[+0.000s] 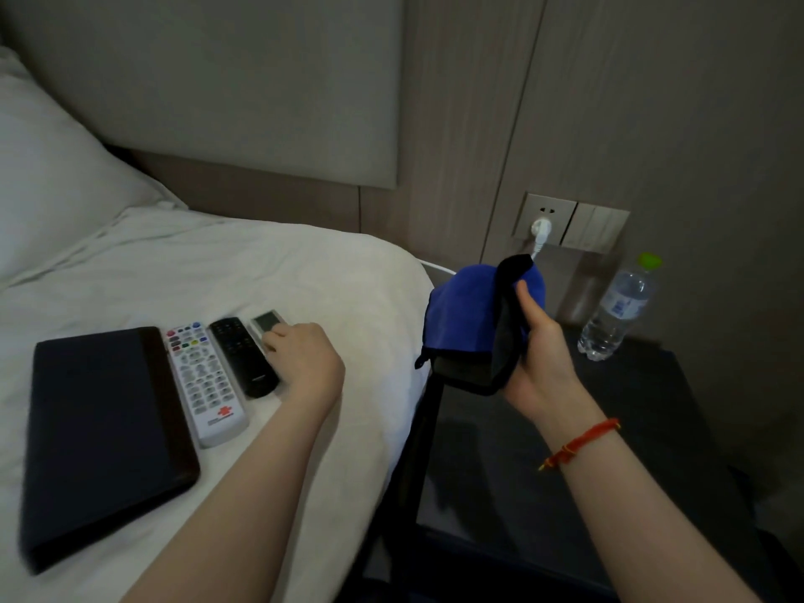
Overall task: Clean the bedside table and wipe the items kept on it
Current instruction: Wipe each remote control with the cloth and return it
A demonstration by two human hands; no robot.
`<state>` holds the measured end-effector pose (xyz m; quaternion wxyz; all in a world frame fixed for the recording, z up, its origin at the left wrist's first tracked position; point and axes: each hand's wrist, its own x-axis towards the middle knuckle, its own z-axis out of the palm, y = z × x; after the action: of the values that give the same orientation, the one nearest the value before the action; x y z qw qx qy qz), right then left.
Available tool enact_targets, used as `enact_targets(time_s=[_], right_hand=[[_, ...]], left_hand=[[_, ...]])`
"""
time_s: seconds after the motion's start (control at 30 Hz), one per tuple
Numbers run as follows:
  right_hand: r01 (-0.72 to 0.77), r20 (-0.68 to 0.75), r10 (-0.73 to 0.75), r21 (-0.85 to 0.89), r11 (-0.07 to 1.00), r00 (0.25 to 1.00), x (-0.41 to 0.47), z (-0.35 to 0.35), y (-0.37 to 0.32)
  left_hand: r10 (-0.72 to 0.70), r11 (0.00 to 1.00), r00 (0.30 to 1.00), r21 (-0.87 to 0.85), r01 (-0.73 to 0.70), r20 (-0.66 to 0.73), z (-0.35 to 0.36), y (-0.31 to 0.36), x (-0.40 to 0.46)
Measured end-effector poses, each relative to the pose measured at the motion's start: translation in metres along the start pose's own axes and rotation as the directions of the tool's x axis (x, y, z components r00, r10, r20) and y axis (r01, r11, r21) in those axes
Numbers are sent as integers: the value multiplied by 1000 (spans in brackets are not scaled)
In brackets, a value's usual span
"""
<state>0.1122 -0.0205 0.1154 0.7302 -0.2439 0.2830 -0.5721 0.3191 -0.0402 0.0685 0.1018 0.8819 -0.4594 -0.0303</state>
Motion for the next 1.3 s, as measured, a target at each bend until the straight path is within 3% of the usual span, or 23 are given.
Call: enact_targets(time_s=[0.13,0.23,0.43,0.5,0.53,0.57,0.63,0.73,0.83,0.97,1.03,1.1,1.2,1.3], right_hand=[[7,19,-8,30,1000,1000,-3,0,0],[5,21,-6,42,999,1000,-5,-2,-1],[-26,12,25,64,998,1000,-13,-8,0],[-39,-13,40,59,997,999,-17,-10,-2],[-45,-27,46,57,997,999,-19,-10,-4],[-50,-36,52,57,997,998,-21,-10,-6],[-64,-47,66,52,997,997,-24,-9,-8],[-98,-33,99,17,995,995,-29,-6,-13],[-133,80,136,-40,990,987,-37,-11,-23],[-149,164,131,103,983,978,-55,-27,-39],[-161,177,148,66,985,973,-62,-29,-43],[-112,109,112,-9,994,988,-67,-29,-43],[10,-110,-33,-201,979,993,-70,-34,-45],[-55,-62,34,-367,928,997,-78,-39,-45]], left_hand=[[58,997,998,-56,-60,-36,10,3,-14],[-4,991,1000,-133,1,-24,7,4,-18],[-84,939,983,-317,132,162,-15,6,-2],[-19,800,950,-565,201,310,-29,7,-1],[47,655,915,-704,275,401,-39,8,-7],[120,523,863,-770,366,491,-49,11,-17],[260,376,779,-803,462,570,-64,21,-41],[389,299,767,-857,419,511,-72,42,-78],[441,217,797,-911,351,413,-70,60,-111],[522,200,781,-939,279,343,-69,72,-131],[548,206,774,-948,244,318,-68,77,-138],[563,214,779,-959,186,276,-66,84,-147],[569,256,803,-966,32,178,-58,90,-158],[587,330,808,-927,-178,54,-55,94,-164]])
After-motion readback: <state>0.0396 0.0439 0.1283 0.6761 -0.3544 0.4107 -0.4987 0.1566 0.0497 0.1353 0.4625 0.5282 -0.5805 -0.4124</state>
